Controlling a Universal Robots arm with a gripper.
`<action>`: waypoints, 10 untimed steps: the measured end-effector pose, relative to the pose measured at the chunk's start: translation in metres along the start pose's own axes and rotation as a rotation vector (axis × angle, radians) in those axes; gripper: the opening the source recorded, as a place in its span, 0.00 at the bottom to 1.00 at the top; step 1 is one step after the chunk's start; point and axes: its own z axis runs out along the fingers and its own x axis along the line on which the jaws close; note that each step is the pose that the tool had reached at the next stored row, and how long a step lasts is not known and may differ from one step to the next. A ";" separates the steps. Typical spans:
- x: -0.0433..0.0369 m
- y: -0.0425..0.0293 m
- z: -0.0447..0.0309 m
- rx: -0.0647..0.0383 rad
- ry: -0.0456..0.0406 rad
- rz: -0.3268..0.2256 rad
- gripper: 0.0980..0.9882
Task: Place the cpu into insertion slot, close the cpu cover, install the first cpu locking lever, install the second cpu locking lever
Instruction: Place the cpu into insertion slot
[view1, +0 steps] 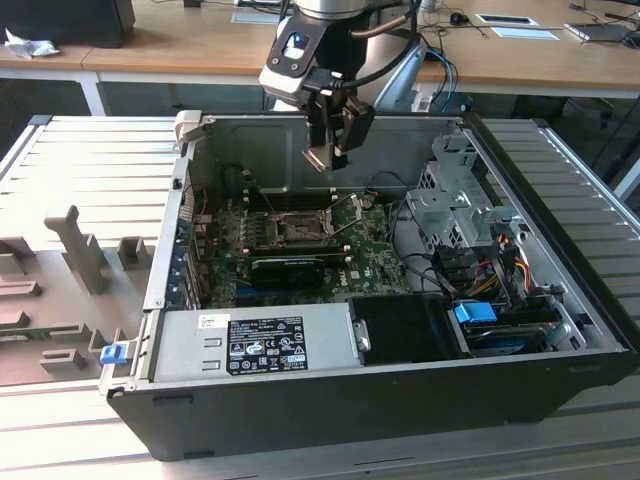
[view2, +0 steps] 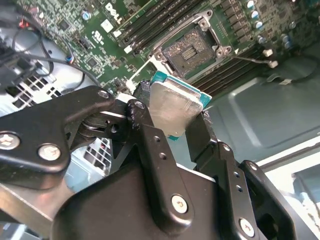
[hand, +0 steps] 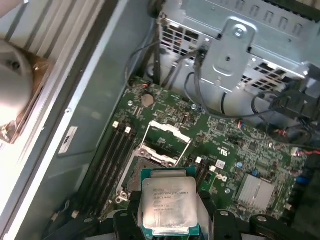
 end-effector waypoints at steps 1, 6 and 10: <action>0.0000 -0.0001 0.0012 0.000 -0.0014 0.016 0.48; 0.0003 -0.0017 0.0074 -0.001 -0.0061 0.071 0.48; 0.0006 -0.0026 0.0089 -0.001 -0.0061 0.071 0.48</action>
